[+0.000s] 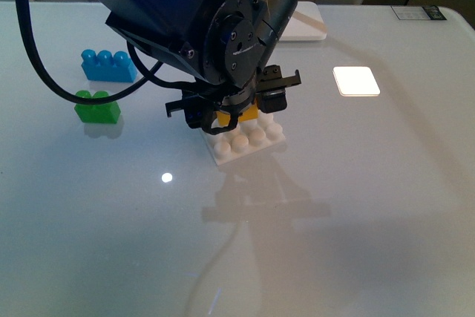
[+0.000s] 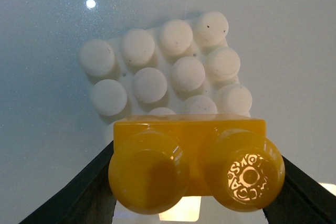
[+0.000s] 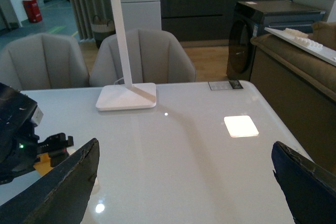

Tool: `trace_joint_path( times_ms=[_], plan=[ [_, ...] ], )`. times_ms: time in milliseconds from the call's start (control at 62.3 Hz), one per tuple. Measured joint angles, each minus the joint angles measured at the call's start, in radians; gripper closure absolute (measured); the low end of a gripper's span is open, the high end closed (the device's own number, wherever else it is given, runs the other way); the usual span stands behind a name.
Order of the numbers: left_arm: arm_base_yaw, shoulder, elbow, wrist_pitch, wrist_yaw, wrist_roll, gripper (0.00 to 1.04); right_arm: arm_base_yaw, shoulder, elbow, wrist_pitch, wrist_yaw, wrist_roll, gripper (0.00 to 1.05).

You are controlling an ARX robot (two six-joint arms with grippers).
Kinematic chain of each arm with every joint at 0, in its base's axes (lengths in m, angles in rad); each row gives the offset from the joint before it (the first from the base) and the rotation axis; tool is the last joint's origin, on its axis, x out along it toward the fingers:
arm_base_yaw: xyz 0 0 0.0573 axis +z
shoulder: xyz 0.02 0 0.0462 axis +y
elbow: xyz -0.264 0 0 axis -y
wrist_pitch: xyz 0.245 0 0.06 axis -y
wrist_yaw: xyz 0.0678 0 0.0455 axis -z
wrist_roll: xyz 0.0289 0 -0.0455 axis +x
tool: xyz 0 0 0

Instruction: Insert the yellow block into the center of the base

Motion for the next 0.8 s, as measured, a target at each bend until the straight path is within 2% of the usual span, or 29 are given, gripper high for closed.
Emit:
trace_joint_path(
  times_ms=[337, 803],
  plan=[
    [-0.008, 0.038, 0.042, -0.045, -0.035, -0.045, 0.41, 0.0, 0.0, 0.0, 0.0, 0.0, 0.0, 0.09],
    [-0.015, 0.048, 0.07, -0.067, -0.028, -0.089, 0.41, 0.0, 0.0, 0.0, 0.0, 0.0, 0.0, 0.09]
  ],
)
